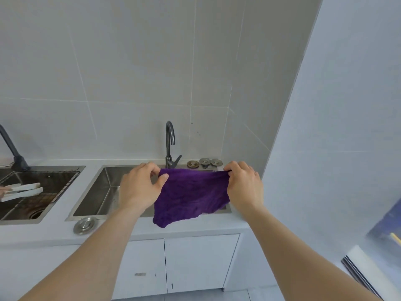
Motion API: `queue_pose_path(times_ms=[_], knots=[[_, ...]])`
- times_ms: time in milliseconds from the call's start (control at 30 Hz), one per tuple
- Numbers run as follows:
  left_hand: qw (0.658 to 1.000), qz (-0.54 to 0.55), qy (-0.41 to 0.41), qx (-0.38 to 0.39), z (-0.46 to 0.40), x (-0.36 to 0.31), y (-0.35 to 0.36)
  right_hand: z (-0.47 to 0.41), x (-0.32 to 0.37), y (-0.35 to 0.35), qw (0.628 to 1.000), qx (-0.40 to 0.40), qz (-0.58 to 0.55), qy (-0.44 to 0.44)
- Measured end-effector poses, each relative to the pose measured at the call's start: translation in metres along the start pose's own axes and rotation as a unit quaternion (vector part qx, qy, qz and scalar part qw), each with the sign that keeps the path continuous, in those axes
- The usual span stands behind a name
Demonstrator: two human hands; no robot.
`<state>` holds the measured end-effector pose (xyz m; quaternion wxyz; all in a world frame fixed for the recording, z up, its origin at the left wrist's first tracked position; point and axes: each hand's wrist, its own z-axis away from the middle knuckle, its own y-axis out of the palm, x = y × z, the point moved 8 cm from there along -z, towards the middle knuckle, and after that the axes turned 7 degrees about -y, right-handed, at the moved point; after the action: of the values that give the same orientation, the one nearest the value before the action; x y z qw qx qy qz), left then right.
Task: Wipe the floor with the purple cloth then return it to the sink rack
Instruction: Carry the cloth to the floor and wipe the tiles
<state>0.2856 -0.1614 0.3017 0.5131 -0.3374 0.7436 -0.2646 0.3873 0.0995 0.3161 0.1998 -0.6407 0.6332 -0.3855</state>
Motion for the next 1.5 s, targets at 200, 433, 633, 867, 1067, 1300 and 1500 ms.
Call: queue_pose_path(times_ms=[200,433,633,867,1067,1300,1500], knots=[[1.0,0.006,-0.014,0.0,0.058,-0.006,0.018,0.054,-0.03,-0.01,0.999,0.039,-0.009,0.015],[0.998,-0.013,-0.025,0.051,0.143,0.009,0.062,0.139,-0.068,0.0,0.995,0.082,-0.029,0.038],[0.994,-0.023,-0.04,0.101,0.204,0.043,0.102,0.215,-0.087,0.023,0.988,0.136,-0.028,0.065],[0.984,-0.019,-0.073,0.159,0.245,0.107,0.158,0.283,-0.091,0.075,0.976,0.194,-0.011,0.098],[0.971,-0.004,-0.1,0.219,0.273,0.185,0.221,0.351,-0.089,0.142,0.961,0.242,0.006,0.135],[0.949,-0.008,-0.133,0.285,0.326,0.277,0.299,0.449,-0.089,0.224,0.939,0.286,0.015,0.189],[0.931,-0.03,-0.153,0.329,0.387,0.344,0.362,0.541,-0.099,0.285,0.922,0.326,0.0,0.21]])
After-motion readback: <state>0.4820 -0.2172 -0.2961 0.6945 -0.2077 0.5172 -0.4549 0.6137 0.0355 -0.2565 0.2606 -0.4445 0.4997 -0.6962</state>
